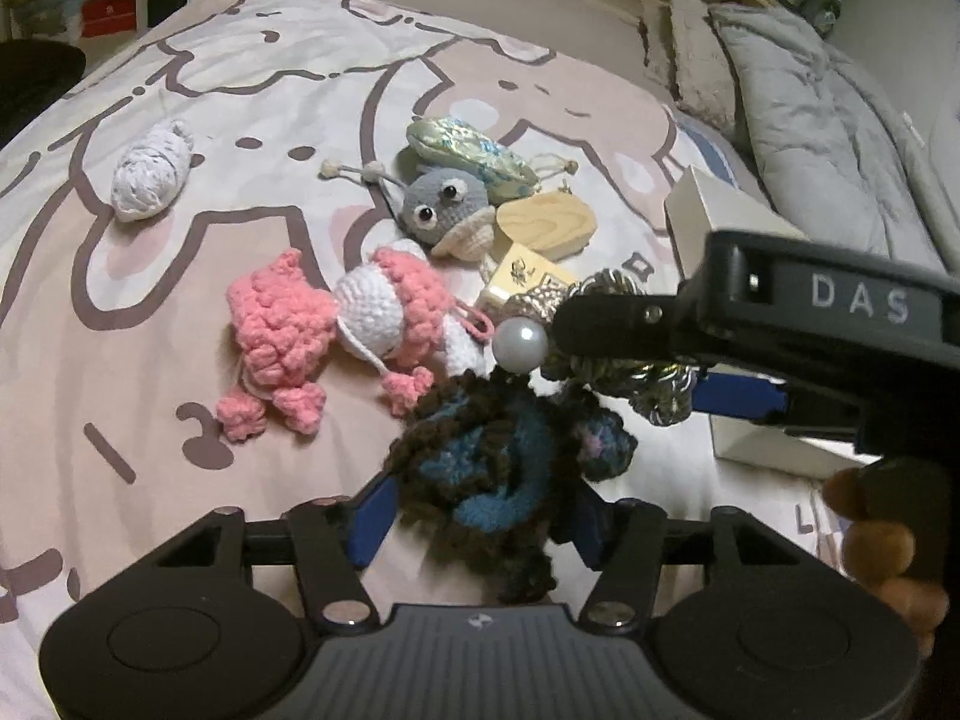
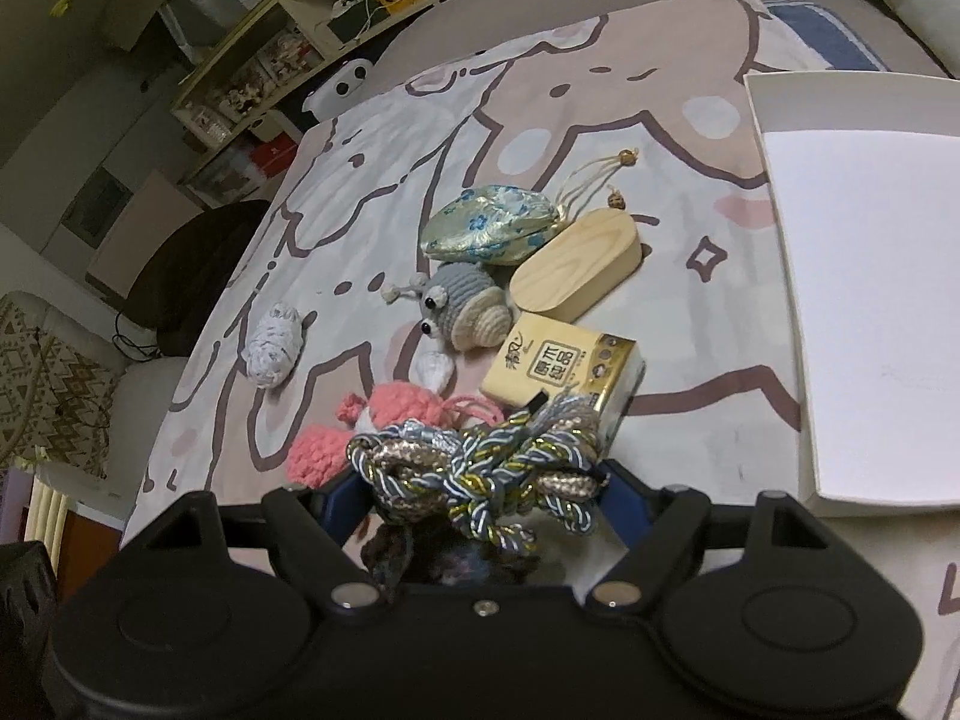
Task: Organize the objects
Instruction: 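Grasp the dark crocheted flower with the left tool while the right tool grasps the braided rope, then carry the flower and rope into the white tray with both tools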
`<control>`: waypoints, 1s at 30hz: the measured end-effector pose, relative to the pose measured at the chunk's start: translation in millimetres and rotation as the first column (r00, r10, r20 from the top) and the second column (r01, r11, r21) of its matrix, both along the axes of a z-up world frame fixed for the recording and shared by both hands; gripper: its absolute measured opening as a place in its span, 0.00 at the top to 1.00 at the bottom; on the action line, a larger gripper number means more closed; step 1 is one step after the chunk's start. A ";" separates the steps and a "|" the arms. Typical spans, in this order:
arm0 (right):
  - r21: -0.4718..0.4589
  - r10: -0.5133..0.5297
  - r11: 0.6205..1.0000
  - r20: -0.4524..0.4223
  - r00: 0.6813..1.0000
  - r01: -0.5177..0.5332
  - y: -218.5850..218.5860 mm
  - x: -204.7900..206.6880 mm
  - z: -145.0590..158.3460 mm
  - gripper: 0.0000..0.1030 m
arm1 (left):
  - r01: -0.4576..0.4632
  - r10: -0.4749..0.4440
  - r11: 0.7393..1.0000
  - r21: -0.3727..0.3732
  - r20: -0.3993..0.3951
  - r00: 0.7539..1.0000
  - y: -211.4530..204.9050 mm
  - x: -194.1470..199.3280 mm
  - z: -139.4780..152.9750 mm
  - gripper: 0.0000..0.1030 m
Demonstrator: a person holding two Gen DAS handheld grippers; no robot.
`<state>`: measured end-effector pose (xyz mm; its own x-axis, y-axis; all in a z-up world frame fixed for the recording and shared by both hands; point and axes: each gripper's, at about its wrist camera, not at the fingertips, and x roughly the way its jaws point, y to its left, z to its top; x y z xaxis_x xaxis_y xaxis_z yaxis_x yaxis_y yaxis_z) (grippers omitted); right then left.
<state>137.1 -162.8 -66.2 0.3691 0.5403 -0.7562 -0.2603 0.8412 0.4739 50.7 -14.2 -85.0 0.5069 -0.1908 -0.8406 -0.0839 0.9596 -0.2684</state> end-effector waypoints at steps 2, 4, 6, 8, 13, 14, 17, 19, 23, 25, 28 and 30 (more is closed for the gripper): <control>-0.008 -0.002 1.000 0.001 1.000 0.002 -0.7 -0.5 -1.5 0.22 | 0.024 -0.024 1.000 -0.002 -0.012 1.000 -3.7 0.9 -3.2 0.61; -0.016 -0.004 1.000 0.001 1.000 0.004 -1.1 -0.5 -2.4 0.22 | 0.049 -0.049 0.999 -0.012 -0.015 0.999 -6.6 -0.5 -3.5 0.72; -0.017 -0.008 1.000 0.003 1.000 0.008 -2.4 -0.9 -2.2 0.22 | 0.062 -0.062 0.998 0.006 -0.002 0.998 -9.1 -2.9 -1.2 0.75; -0.014 -0.011 1.000 0.011 1.000 0.011 -3.5 -2.0 -0.2 0.22 | 0.064 -0.064 0.998 0.003 0.005 0.998 -8.5 -4.2 0.9 0.78; 0.003 -0.026 1.000 0.048 0.999 0.026 -9.1 -5.4 11.5 0.22 | 0.063 -0.063 0.998 0.002 0.031 0.998 -6.3 -7.6 7.3 0.81; 0.010 -0.031 0.999 0.057 0.998 0.031 -11.0 -6.2 14.7 0.22 | 0.065 -0.065 0.998 0.003 0.041 0.997 -6.3 -8.6 9.3 0.81; 0.024 -0.046 0.999 0.084 0.995 0.045 -15.8 -9.0 23.8 0.22 | 0.075 -0.075 0.997 0.008 0.075 0.994 -7.4 -11.6 15.8 0.81; 0.025 -0.055 0.998 0.107 0.993 0.053 -18.4 -11.3 29.7 0.22 | 0.079 -0.081 0.997 0.018 0.097 0.992 -9.3 -14.2 20.2 0.82; 0.031 -0.073 0.997 0.148 0.986 0.069 -25.0 -15.6 41.7 0.22 | 0.072 -0.074 0.997 0.024 0.131 0.989 -7.8 -14.3 31.9 0.82; 0.030 -0.080 0.997 0.168 0.982 0.076 -27.8 -17.8 46.7 0.22 | 0.064 -0.069 0.997 0.033 0.154 0.986 -5.8 -15.4 39.1 0.82; 0.012 -0.083 0.997 0.208 0.975 0.082 -31.4 -20.8 55.9 0.22 | 0.054 -0.061 0.998 0.043 0.186 0.981 -2.8 -17.6 51.3 0.82; -0.005 -0.084 0.996 0.234 0.969 0.088 -34.0 -22.4 61.4 0.22 | 0.052 -0.061 0.997 0.052 0.206 0.977 -1.0 -17.2 59.9 0.82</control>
